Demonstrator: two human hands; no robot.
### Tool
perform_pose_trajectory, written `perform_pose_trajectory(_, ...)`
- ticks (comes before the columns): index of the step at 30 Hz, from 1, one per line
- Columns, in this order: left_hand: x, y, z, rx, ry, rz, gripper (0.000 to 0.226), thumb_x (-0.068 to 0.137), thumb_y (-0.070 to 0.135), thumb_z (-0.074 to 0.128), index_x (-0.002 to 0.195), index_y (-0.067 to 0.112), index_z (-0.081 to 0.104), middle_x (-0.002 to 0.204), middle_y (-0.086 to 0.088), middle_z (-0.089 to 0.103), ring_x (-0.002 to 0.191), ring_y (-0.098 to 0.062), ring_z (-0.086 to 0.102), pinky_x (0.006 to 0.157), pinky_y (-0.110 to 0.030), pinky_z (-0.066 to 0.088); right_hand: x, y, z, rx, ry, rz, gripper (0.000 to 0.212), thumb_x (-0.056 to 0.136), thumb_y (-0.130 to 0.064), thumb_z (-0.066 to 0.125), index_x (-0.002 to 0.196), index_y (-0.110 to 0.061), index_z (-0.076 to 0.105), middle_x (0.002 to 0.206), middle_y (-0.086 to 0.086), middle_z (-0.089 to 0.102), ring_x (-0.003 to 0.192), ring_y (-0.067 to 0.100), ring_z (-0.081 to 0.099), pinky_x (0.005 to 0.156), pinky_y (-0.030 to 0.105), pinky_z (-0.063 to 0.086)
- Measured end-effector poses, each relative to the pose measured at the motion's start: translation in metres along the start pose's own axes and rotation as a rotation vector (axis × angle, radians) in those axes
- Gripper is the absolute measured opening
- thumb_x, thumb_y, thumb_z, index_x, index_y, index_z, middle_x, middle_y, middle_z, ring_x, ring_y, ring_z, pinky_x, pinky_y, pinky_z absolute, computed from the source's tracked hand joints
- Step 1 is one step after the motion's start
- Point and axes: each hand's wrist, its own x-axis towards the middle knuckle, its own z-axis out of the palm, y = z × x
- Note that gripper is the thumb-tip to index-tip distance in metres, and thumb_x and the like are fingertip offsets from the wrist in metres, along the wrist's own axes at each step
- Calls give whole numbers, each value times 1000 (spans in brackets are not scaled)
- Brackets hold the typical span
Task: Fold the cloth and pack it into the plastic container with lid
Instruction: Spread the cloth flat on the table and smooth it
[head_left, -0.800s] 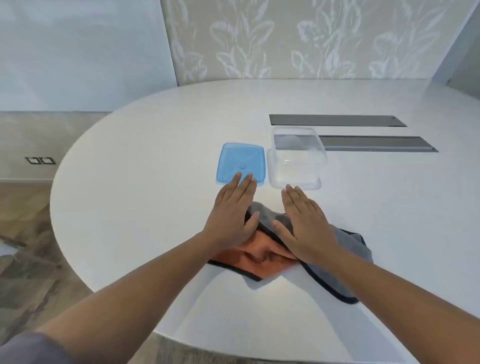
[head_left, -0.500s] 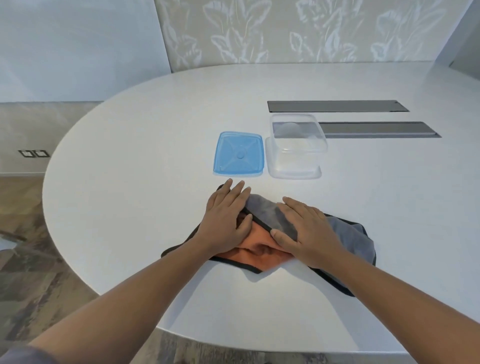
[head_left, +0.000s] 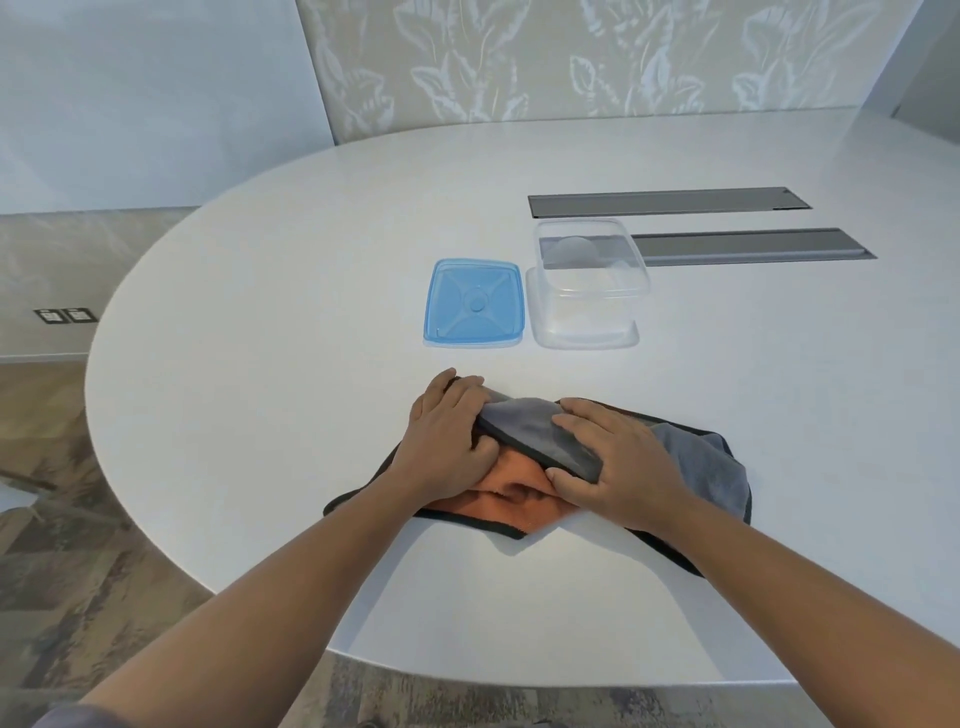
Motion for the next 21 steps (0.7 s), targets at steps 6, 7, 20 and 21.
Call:
perform_pose_trajectory(6, -2, -1, 0, -45, 80, 15, 41, 77, 45, 48, 113, 24, 48, 126, 9, 54, 138, -25, 35, 118, -46, 26, 1, 1, -22, 15, -186, -6, 74, 81, -50, 66, 150, -32, 48, 162, -11, 36, 147, 11, 34, 120, 34, 31)
perform_pose_trajectory(7, -1, -2, 1, -56, 107, 21, 38, 78, 44, 50, 110, 25, 47, 118, 9, 54, 129, -24, 41, 114, -46, 31, 1, 1, -25, -25, -227, -4, 77, 81, -49, 63, 154, -35, 41, 164, -12, 31, 149, 11, 30, 121, 36, 29)
perform_pose_trajectory(20, 2, 9, -37, -206, 223, -195, 11, 72, 30, 62, 79, 26, 56, 71, 8, 64, 72, -17, 58, 73, -36, 50, 16, 5, -80, -246, -313, 278, 43, 83, -16, 52, 120, -37, 53, 121, -8, 61, 100, 23, 60, 78, 39, 50)
perform_pose_trajectory(21, 4, 9, -44, -234, 202, -234, 11, 72, 29, 64, 78, 24, 57, 69, 7, 63, 68, -16, 59, 66, -34, 48, 17, 9, -85, -236, -306, 322, 32, 81, -19, 54, 109, -35, 56, 108, -5, 65, 90, 23, 61, 72, 37, 50)
